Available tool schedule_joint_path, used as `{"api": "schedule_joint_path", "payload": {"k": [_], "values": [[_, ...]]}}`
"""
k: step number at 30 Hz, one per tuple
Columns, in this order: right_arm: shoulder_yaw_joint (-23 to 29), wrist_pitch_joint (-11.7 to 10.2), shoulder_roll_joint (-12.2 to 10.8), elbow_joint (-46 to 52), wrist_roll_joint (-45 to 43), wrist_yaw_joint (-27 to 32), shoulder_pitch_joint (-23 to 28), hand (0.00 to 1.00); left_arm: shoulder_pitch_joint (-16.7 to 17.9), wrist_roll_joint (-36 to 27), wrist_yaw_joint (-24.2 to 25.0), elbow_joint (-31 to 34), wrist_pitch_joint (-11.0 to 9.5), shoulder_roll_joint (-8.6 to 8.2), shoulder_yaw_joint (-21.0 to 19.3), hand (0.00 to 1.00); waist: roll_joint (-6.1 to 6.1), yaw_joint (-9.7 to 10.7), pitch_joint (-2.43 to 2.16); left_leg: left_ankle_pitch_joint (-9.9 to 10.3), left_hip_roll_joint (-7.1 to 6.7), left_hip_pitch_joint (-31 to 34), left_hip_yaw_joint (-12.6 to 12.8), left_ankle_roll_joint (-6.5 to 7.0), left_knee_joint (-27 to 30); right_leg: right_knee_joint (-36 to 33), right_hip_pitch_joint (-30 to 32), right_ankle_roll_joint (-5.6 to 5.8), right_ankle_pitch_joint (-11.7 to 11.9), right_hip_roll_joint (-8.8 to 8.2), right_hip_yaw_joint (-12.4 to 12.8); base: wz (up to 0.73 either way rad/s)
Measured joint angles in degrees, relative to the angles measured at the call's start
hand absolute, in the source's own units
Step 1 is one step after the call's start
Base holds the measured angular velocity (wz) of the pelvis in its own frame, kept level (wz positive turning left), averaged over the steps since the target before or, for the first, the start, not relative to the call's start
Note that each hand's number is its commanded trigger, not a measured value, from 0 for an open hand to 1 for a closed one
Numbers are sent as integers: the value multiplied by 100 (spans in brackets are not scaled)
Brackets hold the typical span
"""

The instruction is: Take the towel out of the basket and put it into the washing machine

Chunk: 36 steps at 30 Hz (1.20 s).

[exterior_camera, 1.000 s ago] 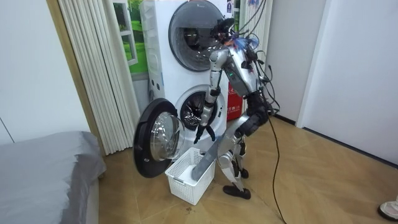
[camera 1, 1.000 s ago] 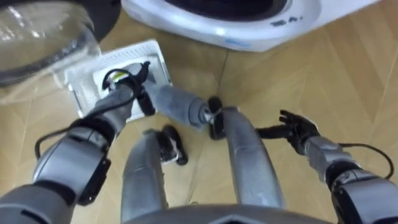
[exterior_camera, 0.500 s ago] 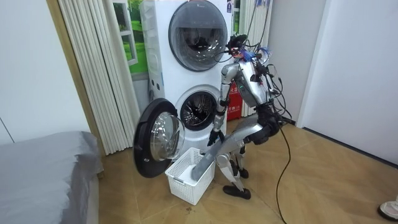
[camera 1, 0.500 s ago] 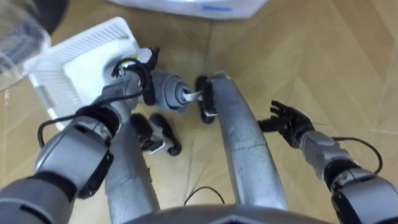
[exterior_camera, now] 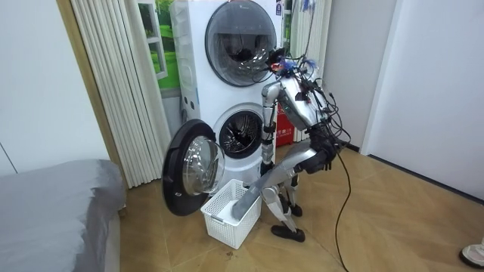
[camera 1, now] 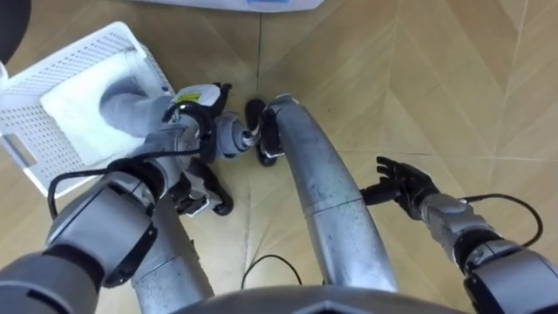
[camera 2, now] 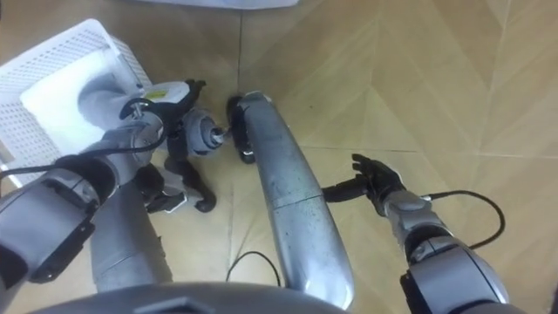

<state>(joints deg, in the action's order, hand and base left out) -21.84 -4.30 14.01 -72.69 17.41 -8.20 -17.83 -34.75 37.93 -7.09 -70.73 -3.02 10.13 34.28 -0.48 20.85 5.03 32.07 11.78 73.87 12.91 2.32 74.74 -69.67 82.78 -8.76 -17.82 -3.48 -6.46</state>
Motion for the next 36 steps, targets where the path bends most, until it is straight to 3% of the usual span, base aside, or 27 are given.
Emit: {"api": "schedule_joint_path", "payload": {"k": [4,14,23,27,31,36], "values": [[-73,2,-2,47,-115,-9,-23,0,-57,-18,26,5,2,-31,315,100,-15,30,-3,12,-33,0,-9,10,-15,5,7,37,-35,-34,-9,0],[-64,33,-16,-46,-397,-70,-134,0,-57,-12,383,10,22,-7,539,100,-14,-21,-5,23,-70,-294,21,45,-184,143,-274,77,-46,-62,-6,-1],[26,45,-31,-158,-342,-58,-120,0,188,48,541,-41,-57,-105,534,100,4,-89,-15,-229,-226,-1165,98,-15,-1007,829,-1154,152,59,-65,-4,1],[74,5,-56,-173,443,-69,-120,0,302,54,549,-48,-81,-173,539,100,118,-311,-35,-416,-270,-1783,123,-52,-1590,1417,-1806,205,206,-3,-32,-5],[73,-118,-111,-170,1206,-122,-122,0,349,52,516,-35,-86,-185,513,100,156,-430,-37,-578,-321,-2323,222,-44,-2039,1779,-2346,259,250,-56,-72,9],[60,-183,-149,-216,1315,-117,-31,0,420,92,164,-39,-162,-199,281,100,169,-619,-30,-722,-366,-2927,222,-42,-2501,2244,-2985,311,344,-53,-131,3]]}}
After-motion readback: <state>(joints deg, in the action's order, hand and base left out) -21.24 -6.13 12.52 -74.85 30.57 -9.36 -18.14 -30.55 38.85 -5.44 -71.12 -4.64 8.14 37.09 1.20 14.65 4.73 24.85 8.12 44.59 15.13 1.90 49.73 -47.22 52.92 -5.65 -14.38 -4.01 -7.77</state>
